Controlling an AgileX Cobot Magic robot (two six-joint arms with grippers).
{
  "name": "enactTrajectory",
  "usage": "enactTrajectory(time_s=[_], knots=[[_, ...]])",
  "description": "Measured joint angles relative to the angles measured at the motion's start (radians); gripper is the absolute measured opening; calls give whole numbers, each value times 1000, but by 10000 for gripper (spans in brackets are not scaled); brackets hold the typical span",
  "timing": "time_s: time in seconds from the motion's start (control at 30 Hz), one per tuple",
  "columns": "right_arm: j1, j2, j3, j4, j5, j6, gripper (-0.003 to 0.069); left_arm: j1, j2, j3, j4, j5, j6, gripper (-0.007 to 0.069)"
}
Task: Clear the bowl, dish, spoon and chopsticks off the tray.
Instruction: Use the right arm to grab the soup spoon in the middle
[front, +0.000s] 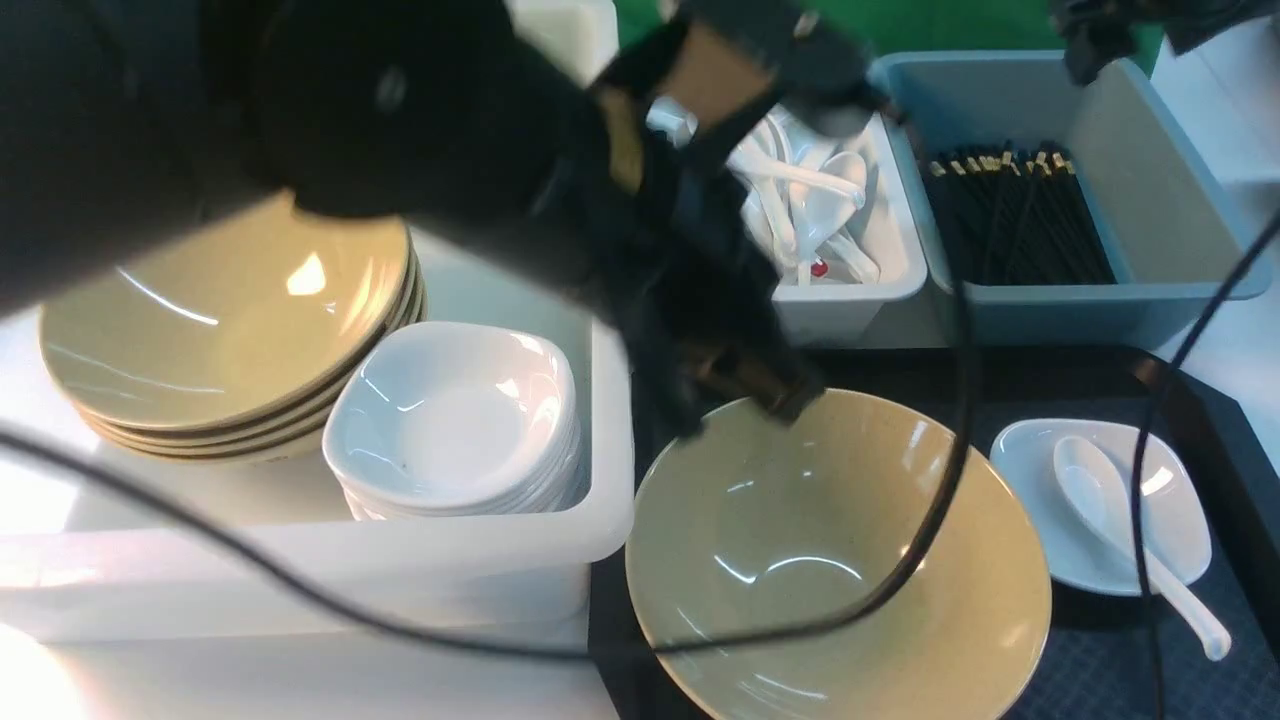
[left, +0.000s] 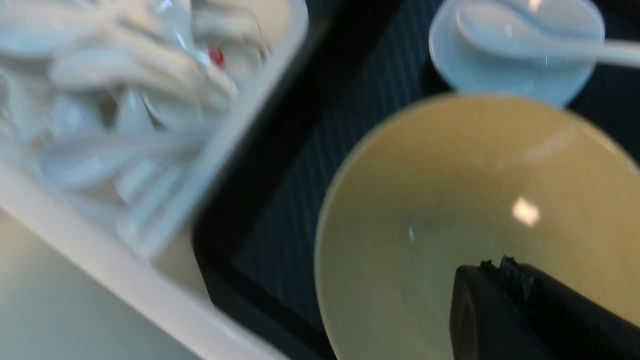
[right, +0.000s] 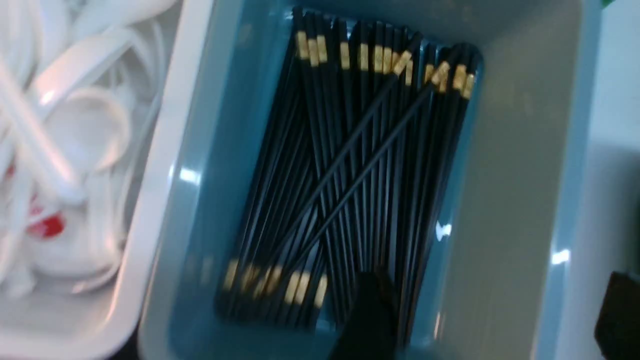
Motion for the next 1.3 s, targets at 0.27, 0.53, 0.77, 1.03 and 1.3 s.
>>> enactTrajectory(time_s=[0.27,0.53,0.77,1.03,1.3], knots=[[42,-408,589,59,13,-7,562,0,19,-91,0,25,35,-15],[108,-540,1101,67,-196,60,562,0,23,55,-102,-3,115,-15],[112,-428,1238,67,-428,87,562,0,24,136,-143,-3,143,-15],[112,-265,1178,65,-498,112,491,0,24,142,-145,-7,146,-15],[112,-251,1098,52,-392,91,303,0,23,142,-124,4,146,-15]])
